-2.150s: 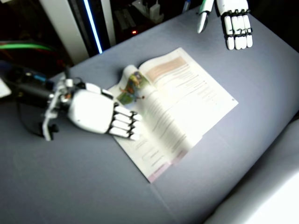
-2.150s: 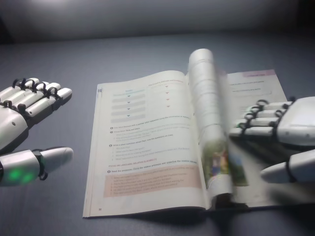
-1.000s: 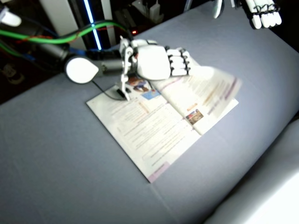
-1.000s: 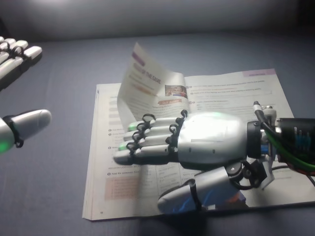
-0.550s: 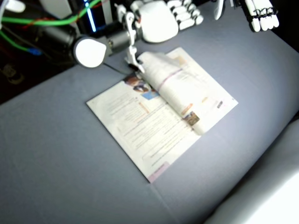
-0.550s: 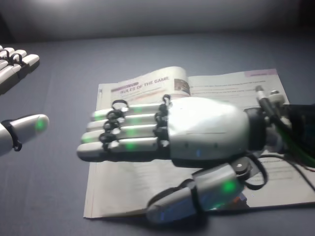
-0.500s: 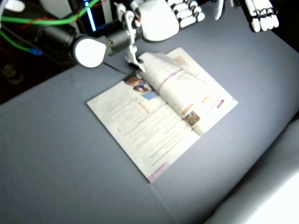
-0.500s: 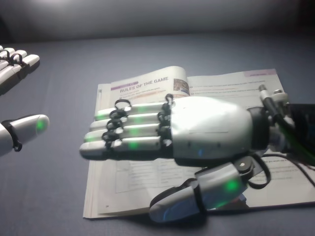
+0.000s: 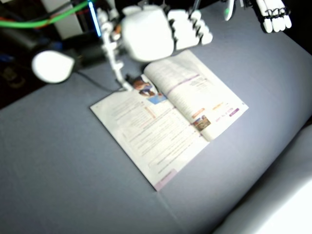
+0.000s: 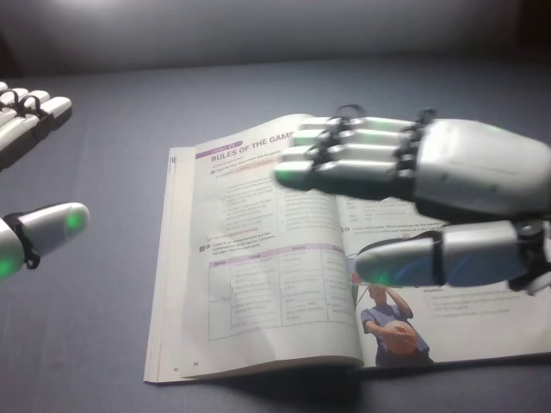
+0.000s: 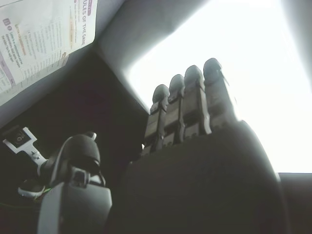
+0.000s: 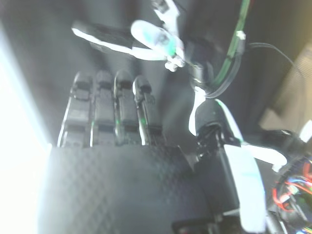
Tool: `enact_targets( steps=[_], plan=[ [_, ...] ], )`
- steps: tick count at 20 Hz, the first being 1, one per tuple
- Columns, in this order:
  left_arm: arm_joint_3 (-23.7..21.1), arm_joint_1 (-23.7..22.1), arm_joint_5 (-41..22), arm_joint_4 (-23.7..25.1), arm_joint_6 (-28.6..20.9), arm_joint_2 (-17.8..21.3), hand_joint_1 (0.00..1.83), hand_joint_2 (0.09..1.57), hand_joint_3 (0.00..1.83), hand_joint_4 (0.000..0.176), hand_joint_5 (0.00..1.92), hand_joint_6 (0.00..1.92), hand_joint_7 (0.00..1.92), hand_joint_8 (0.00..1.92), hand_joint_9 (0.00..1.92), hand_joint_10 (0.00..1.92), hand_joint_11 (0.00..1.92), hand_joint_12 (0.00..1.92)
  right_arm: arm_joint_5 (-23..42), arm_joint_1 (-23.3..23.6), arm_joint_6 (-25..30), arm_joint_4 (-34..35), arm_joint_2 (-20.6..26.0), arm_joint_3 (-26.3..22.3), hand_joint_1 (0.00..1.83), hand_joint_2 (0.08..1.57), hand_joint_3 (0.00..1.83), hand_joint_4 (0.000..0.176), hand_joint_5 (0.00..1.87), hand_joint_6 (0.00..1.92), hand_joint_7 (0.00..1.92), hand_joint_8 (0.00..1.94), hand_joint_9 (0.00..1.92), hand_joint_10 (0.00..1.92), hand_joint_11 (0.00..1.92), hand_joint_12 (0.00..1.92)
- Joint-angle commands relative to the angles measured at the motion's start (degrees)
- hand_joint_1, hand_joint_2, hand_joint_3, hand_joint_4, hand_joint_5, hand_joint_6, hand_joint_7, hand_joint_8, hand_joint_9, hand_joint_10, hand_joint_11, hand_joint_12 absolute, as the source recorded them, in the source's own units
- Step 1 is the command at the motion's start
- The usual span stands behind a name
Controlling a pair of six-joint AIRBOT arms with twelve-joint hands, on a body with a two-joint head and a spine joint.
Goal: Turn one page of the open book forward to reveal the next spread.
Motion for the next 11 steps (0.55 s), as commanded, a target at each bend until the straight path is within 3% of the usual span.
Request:
enact_targets(
  steps=[1, 2, 6, 7, 11],
  plan=[
    [0.1, -0.1, -7.8, -1.0, -0.3, 0.1, 0.00, 1.22, 0.00, 0.000, 0.10, 0.00, 0.08, 0.01, 0.04, 0.01, 0.00, 0.00, 7.1, 0.1, -0.8, 4.7, 0.7, -0.4, 0.00, 1.32, 0.00, 0.000, 0.08, 0.00, 0.04, 0.00, 0.02, 0.00, 0.06, 0.03],
    [0.0, 0.0, -8.3, -1.0, -0.4, 0.1, 0.00, 1.25, 0.00, 0.000, 0.09, 0.00, 0.07, 0.00, 0.03, 0.00, 0.00, 0.00, 7.5, -1.2, -2.6, 7.9, 1.9, -0.6, 0.00, 1.32, 0.00, 0.000, 0.08, 0.00, 0.05, 0.01, 0.08, 0.02, 0.12, 0.06],
    [-0.8, 0.0, -10.8, -0.8, -0.7, -0.6, 0.00, 1.28, 0.02, 0.000, 0.08, 0.00, 0.07, 0.00, 0.03, 0.00, 0.00, 0.00, 12.5, -6.9, -5.1, 19.5, 5.3, -0.8, 0.01, 1.35, 0.01, 0.000, 0.09, 0.01, 0.06, 0.01, 0.03, 0.00, 0.06, 0.04],
    [-0.5, 0.0, -13.0, -1.3, -2.5, -1.7, 0.00, 1.30, 0.02, 0.000, 0.08, 0.00, 0.05, 0.00, 0.00, 0.00, 0.00, 0.00, 15.7, -9.4, -5.1, 23.5, 6.1, -0.9, 0.12, 1.37, 0.01, 0.000, 0.13, 0.01, 0.10, 0.01, 0.06, 0.01, 0.06, 0.04],
    [0.9, 0.0, -17.8, -1.0, -8.6, -3.8, 0.00, 1.33, 0.02, 0.000, 0.07, 0.00, 0.01, 0.00, 0.00, 0.00, 0.00, 0.00, 24.6, -15.2, -5.1, 32.1, 7.2, -1.6, 0.07, 1.38, 0.00, 0.000, 0.08, 0.01, 0.07, 0.00, 0.02, 0.00, 0.02, 0.02]
  ],
)
